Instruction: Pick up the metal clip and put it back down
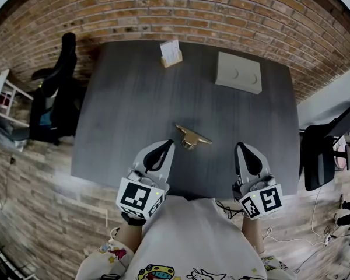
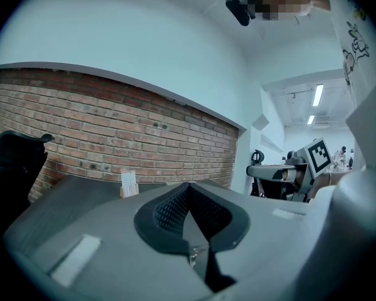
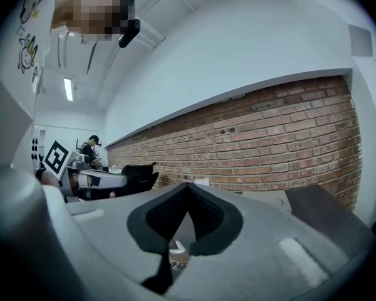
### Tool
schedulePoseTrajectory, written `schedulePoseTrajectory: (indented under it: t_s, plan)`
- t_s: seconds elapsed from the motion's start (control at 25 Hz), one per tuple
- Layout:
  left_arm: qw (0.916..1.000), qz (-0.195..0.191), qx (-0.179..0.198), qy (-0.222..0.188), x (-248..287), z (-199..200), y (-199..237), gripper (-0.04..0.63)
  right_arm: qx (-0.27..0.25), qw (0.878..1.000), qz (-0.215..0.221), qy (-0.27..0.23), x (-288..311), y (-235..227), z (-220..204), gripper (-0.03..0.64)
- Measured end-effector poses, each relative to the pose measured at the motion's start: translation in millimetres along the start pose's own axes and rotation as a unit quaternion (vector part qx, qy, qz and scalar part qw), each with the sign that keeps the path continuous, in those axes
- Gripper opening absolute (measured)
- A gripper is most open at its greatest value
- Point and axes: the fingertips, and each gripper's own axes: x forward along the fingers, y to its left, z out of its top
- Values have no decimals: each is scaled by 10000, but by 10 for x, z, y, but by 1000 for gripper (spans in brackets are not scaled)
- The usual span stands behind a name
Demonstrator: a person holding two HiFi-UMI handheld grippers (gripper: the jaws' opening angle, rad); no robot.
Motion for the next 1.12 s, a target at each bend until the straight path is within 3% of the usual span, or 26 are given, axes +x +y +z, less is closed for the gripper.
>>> schedulePoseTrajectory:
  t_s: [1.12]
  plan:
    - [9999,39,-98,33,-7,9,76,2,-131,9998,-29,124,75,29,-31,2]
